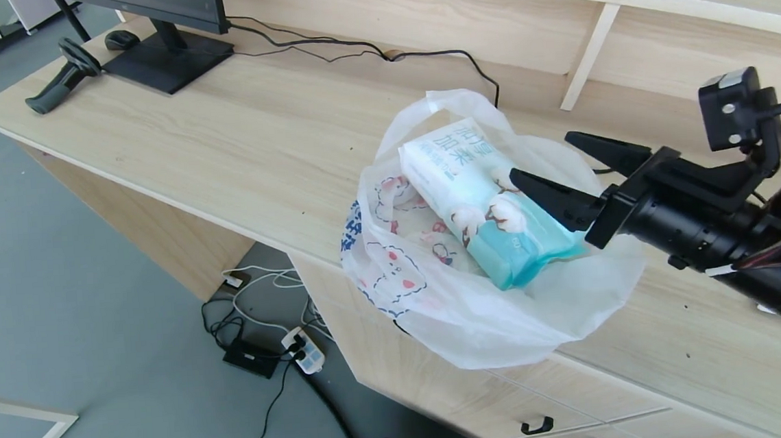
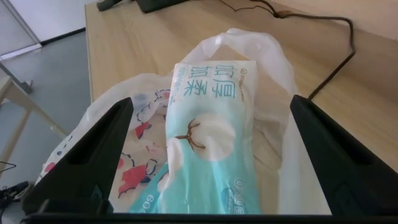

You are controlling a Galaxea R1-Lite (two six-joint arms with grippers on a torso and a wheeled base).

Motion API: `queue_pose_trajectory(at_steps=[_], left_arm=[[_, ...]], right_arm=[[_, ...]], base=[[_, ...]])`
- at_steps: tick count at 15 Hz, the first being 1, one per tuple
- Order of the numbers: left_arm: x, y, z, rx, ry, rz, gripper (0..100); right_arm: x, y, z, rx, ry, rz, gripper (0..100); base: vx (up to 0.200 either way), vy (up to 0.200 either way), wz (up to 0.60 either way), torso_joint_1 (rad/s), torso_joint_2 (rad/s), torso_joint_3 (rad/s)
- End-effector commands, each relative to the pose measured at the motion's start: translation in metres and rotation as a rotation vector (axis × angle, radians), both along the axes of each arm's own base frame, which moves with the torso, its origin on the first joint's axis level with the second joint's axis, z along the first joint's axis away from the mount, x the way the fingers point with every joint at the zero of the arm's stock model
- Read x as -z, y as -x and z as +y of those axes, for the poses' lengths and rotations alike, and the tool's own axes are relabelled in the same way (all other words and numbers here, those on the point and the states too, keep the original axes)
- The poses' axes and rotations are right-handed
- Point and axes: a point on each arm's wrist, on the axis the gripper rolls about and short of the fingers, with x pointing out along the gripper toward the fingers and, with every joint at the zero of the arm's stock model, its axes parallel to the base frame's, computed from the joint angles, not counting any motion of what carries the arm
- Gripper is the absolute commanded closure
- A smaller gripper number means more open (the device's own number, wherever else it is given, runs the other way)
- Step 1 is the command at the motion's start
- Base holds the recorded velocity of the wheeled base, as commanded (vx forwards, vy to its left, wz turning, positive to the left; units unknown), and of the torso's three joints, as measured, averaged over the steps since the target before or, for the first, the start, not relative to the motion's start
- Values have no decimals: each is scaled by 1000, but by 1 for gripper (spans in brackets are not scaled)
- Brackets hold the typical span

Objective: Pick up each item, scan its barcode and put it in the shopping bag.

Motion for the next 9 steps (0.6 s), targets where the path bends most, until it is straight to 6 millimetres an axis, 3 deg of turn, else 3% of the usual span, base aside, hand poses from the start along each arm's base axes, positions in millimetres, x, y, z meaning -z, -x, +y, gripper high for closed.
queue_pose_trajectory(at_steps=[1,3,9], left_arm=[[0,0,0,0,0,-1,0],[0,0,0,0,-1,-1,0],[0,0,0,0,-1,-1,0]], right_arm=[[-24,25,-15,14,-37,-94,0],[-34,36,-19,13,-49,-136,0],[-18,37,-28,30,-45,-68,0]], base=[[0,0,0,0,0,0],[0,0,0,0,0,0],[0,0,0,0,0,0]])
